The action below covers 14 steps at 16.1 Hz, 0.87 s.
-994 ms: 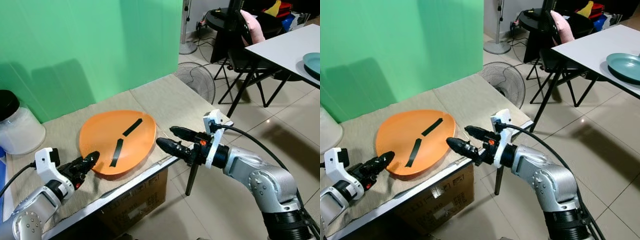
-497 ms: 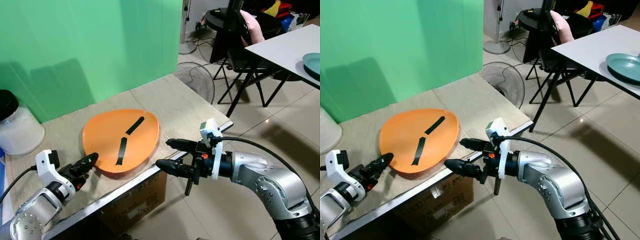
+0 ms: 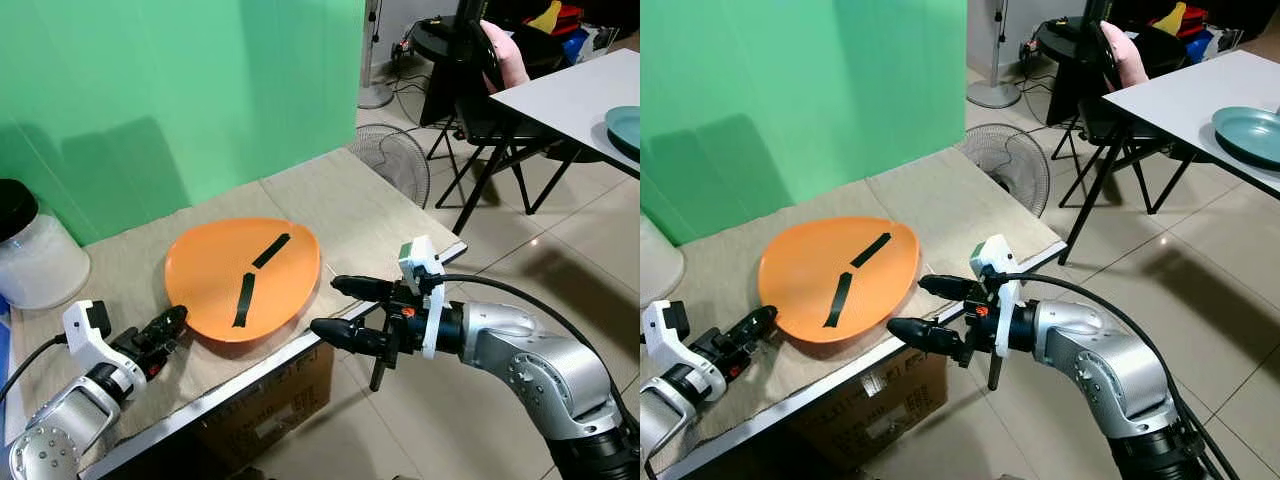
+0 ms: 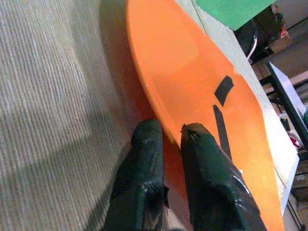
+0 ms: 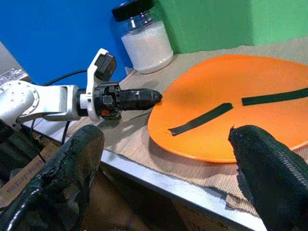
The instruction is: Setting the table
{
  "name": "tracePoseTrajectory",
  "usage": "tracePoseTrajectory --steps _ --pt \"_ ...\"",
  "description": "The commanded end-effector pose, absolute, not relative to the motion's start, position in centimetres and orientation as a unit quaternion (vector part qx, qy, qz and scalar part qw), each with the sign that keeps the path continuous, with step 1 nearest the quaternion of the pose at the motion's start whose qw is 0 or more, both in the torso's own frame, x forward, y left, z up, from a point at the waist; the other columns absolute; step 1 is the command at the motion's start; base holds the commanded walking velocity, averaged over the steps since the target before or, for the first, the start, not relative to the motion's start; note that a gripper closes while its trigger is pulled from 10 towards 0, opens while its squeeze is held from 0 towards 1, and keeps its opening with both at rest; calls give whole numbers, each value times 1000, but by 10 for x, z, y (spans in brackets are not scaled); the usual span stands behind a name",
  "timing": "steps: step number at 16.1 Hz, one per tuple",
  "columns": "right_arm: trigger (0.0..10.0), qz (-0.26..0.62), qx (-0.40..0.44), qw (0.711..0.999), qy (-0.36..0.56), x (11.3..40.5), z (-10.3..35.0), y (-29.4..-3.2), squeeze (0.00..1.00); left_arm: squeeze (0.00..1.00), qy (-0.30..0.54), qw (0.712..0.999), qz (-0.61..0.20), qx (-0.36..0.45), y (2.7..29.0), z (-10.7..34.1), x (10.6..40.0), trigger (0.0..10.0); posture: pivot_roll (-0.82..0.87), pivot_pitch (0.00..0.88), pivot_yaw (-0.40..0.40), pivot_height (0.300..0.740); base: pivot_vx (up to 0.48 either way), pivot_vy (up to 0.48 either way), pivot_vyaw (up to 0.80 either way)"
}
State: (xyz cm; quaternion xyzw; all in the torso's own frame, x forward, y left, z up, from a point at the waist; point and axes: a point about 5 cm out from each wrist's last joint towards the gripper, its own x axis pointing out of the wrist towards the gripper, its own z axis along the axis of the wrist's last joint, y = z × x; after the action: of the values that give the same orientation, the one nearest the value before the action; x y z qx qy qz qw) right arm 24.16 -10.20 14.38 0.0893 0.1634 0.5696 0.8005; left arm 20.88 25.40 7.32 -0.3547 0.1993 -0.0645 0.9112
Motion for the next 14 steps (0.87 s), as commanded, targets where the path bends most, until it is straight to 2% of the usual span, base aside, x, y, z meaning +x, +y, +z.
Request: tracePoseTrajectory --steps 1,4,11,13,14 --pt "10000 574 80 801 153 245 147 -100 0 0 196 910 -70 -358 252 76 212 0 -48 0 53 740 0 0 0" --pt "10000 569 80 804 150 247 147 -99 0 0 193 910 -80 -359 250 78 212 0 -48 0 51 740 0 0 0" --pt "10000 570 81 804 146 249 147 -96 0 0 100 909 -128 -385 245 101 204 0 -39 0 48 740 0 0 0" --pt "10000 543 86 824 134 258 148 -93 0 0 104 911 -119 -380 246 100 204 0 -39 0 47 740 0 0 0" --pt "10000 492 91 855 135 273 145 -92 0 0 108 915 -103 -375 248 98 204 0 -44 0 49 740 0 0 0"
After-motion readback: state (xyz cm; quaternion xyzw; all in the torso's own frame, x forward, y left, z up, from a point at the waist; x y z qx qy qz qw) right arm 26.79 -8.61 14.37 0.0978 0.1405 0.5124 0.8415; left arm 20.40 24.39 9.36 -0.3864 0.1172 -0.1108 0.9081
